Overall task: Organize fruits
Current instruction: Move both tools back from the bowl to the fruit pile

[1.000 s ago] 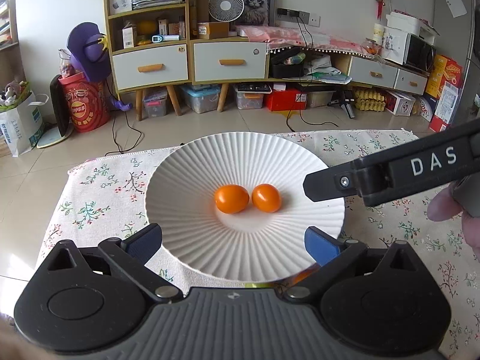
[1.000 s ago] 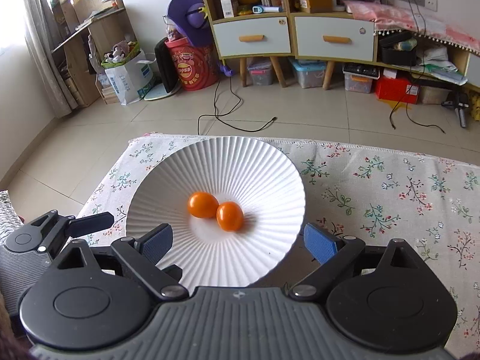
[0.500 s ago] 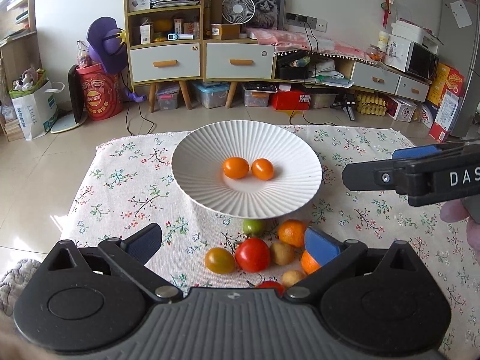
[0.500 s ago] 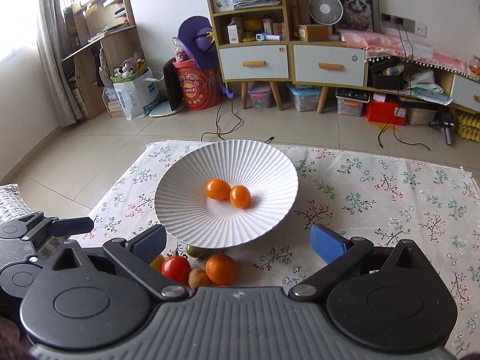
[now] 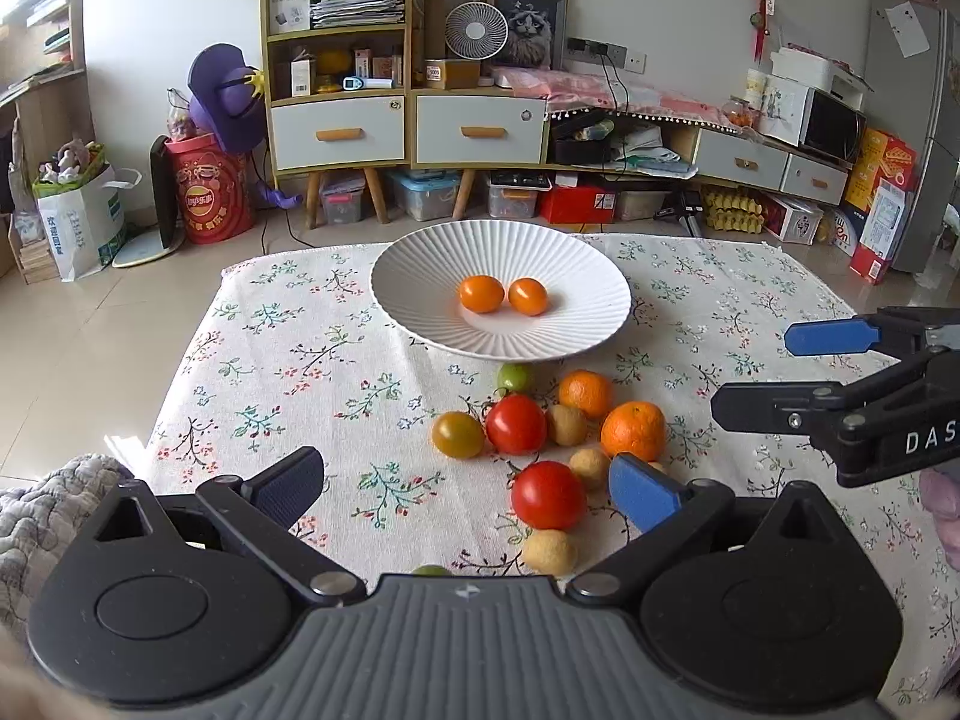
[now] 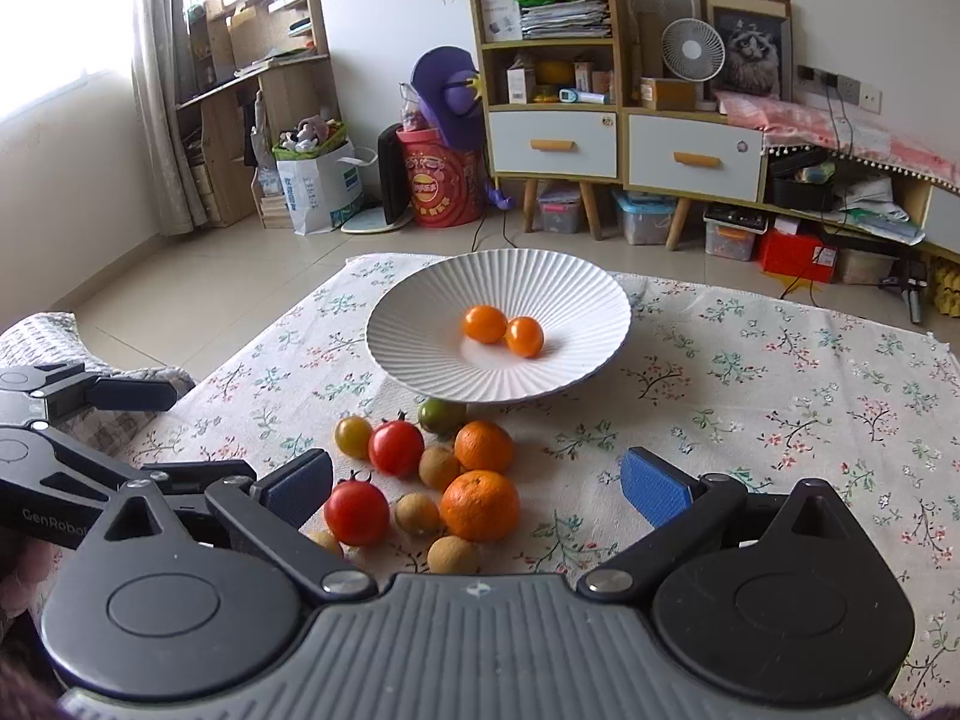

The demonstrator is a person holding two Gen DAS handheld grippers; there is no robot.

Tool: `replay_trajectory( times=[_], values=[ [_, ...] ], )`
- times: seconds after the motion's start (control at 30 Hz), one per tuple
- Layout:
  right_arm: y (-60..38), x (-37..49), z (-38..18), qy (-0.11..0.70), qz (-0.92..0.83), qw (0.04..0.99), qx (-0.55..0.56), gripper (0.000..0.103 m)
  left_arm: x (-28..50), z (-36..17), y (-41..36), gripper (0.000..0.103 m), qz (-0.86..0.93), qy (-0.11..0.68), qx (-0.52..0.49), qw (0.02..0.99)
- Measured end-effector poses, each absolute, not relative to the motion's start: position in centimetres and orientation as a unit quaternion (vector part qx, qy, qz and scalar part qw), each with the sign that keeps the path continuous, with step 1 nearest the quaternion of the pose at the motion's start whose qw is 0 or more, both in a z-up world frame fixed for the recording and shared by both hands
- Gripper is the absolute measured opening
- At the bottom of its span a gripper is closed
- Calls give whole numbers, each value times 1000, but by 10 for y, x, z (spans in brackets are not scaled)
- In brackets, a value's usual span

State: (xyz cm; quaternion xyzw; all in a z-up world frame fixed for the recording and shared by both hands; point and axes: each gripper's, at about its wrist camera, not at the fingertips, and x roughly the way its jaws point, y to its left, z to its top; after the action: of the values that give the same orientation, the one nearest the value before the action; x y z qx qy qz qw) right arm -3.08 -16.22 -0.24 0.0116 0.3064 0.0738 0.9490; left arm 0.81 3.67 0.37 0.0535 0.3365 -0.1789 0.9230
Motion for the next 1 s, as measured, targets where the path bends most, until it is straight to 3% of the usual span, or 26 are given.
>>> replay_trajectory(
  times=[0.5, 1.0],
  values=[
    [-133, -66, -49, 329, 116, 935, -58, 102, -21, -38, 78, 96, -146, 350, 73, 922],
    [-142, -59, -77, 365, 76, 927, -47, 102, -18, -71, 68, 96, -163, 368, 72, 913]
  ],
)
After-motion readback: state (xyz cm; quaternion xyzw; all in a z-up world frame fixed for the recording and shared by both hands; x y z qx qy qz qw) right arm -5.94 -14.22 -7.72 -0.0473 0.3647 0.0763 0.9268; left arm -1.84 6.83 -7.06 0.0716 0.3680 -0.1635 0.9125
